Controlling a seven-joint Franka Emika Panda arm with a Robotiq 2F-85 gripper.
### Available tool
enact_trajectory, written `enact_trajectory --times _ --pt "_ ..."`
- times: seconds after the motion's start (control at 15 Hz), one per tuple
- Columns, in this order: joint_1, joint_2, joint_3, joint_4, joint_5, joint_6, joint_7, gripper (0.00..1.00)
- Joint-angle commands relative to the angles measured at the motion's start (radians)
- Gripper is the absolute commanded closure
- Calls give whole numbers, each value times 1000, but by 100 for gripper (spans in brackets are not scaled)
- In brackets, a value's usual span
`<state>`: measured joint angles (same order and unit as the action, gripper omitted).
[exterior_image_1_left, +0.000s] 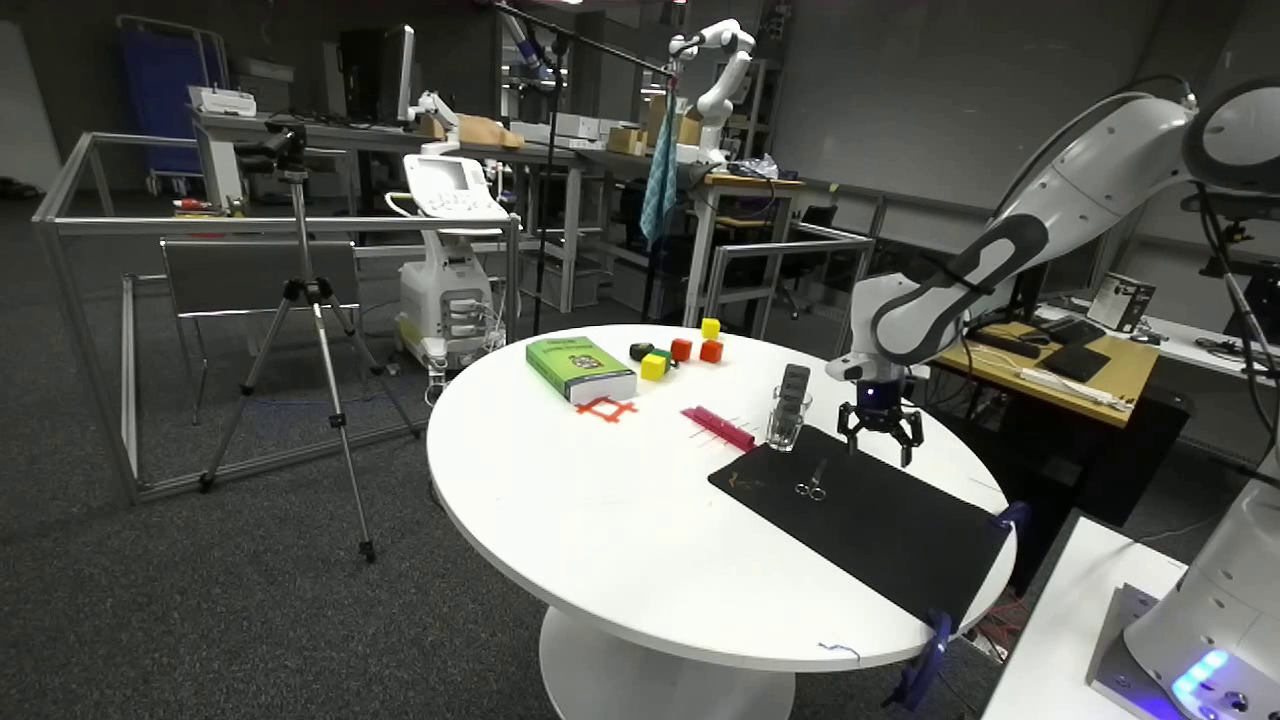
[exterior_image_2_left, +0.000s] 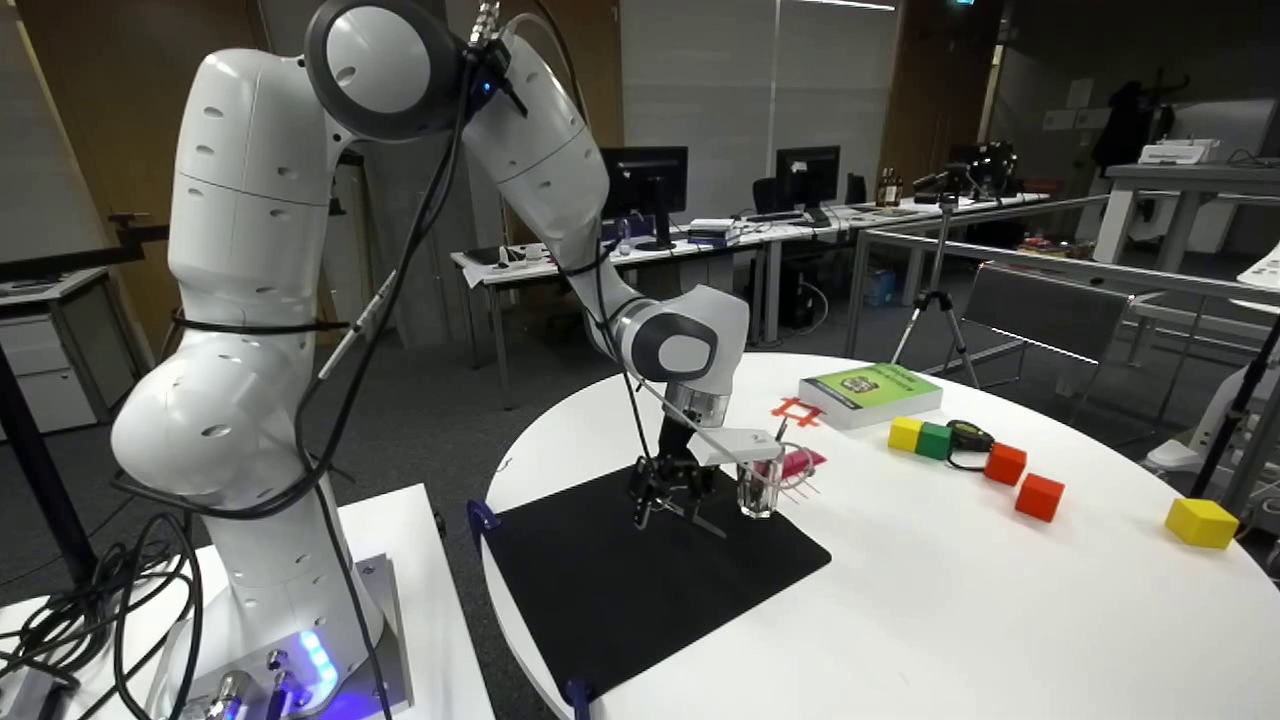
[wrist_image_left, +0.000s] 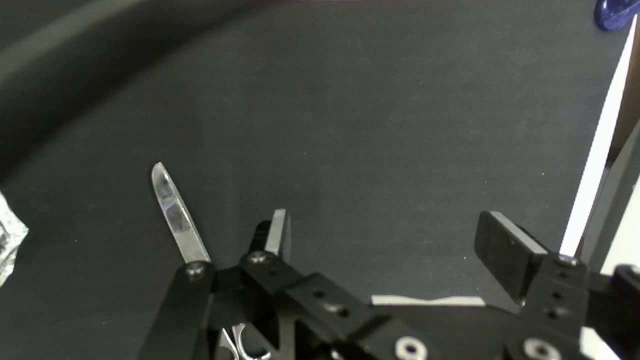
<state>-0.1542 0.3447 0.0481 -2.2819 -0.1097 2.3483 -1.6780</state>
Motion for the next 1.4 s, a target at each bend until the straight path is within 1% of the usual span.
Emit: enact_trajectory --times 0.0,0.13,0.4,0.53,0.6,0.67,0.73,0.8,0.87,0.93,1.0,1.27,1.33 --pt "-19 5 20 -10 71 48 -74 0" --pt "-33 14 44 -8 120 54 -174 0" --pt "-28 3 66 -24 179 77 -350 0" --pt "-34 -7 81 -43 207 145 -445 0" --pt "-45 -11 96 -53 247 186 -499 0" --pt "-70 -16 126 -55 329 214 -562 0" --pt "-94 -22 155 -52 424 203 -609 0" --pt "-91 -44 149 -45 488 127 -555 0" --pt "-39 14 107 -17 405 165 -541 0" --pt "-44 6 112 -17 447 152 -544 0" --pt "-46 1 112 -17 461 146 -544 0" --pt "-50 -4 112 -17 471 142 -544 0" --pt "-51 -6 109 -19 472 158 -546 0"
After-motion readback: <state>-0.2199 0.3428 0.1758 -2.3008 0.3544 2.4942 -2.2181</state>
